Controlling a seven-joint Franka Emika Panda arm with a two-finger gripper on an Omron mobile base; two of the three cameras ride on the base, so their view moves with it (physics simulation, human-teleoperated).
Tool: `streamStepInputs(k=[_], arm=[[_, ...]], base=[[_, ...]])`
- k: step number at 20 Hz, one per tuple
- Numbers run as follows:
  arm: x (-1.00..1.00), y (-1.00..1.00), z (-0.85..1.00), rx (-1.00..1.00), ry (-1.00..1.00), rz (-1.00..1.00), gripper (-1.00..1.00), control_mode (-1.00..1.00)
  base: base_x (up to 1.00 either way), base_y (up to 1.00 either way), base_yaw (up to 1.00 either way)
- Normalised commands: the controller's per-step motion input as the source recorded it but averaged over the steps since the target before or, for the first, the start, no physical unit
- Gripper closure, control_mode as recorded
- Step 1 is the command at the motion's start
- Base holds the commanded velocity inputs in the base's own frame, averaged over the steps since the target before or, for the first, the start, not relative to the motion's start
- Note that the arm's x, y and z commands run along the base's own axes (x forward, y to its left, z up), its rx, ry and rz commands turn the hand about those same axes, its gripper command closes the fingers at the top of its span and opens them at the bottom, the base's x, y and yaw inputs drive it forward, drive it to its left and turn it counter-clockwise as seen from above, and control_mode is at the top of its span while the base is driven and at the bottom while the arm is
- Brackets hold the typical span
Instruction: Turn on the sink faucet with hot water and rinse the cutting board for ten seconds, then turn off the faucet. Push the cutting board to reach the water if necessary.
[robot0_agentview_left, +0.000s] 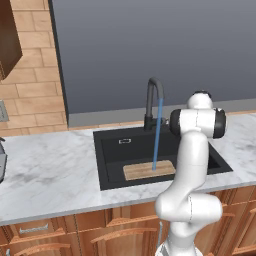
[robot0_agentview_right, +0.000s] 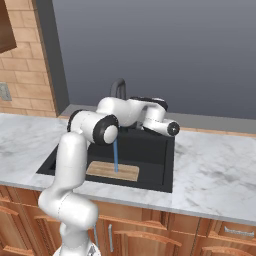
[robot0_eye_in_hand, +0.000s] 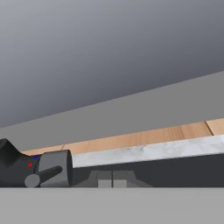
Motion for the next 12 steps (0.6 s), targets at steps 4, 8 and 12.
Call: streamStepInputs(k=[4,8,12], arm=[[0.00,0.00,0.00,0.00,0.00,0.00,1.00,-1.00],[0.00,0.00,0.00,0.00,0.00,0.00,1.00,-1.00],[0.00,0.00,0.00,0.00,0.00,0.00,1.00,-1.00]], base=[[0.00,0.00,0.00],[0.00,0.00,0.00],[0.00,0.00,0.00]])
